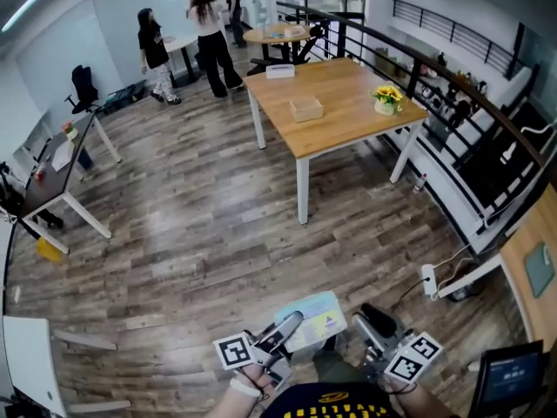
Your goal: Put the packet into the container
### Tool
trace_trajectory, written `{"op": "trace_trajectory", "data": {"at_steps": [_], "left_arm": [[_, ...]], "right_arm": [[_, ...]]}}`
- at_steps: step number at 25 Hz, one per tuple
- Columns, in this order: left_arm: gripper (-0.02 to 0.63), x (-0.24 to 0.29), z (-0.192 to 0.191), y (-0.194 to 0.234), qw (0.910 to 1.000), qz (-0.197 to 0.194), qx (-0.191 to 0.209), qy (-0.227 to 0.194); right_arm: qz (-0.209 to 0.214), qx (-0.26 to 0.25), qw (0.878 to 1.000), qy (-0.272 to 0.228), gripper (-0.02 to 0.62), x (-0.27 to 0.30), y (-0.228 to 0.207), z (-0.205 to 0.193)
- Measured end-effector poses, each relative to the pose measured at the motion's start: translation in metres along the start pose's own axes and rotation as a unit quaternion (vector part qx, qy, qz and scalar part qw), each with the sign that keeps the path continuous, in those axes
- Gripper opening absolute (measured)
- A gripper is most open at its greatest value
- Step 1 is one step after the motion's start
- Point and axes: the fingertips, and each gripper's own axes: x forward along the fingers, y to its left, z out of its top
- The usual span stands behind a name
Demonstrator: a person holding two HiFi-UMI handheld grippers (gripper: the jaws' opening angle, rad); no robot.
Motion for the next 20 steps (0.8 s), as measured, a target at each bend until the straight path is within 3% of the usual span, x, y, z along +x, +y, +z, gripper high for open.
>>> {"op": "trace_trajectory", "data": {"at_steps": [5, 9, 16, 20], "left_arm": [[0.285, 0.071, 0.037, 0.004, 0.9999, 0.011, 0.009, -0.004], [0.285, 0.116, 0.059, 0.011, 0.9991, 0.020, 0.037, -0.003], [0.285, 0.171, 0.103, 0.021, 0.9981, 0.036, 0.050, 0.001], [0.285, 0.202, 0.136, 0.030, 0.9962, 0.040, 0.077, 0.014]], "right_arm": [[0.035, 0.008, 0.999, 0.023, 0.163, 0.051, -0.048, 0.042], [0.059, 0.005, 0.998, 0.036, 0.163, 0.080, -0.077, 0.073], [0.060, 0.013, 0.996, 0.062, 0.163, 0.129, -0.122, 0.102], [0.052, 0.013, 0.996, 0.065, 0.163, 0.159, -0.147, 0.117]]}}
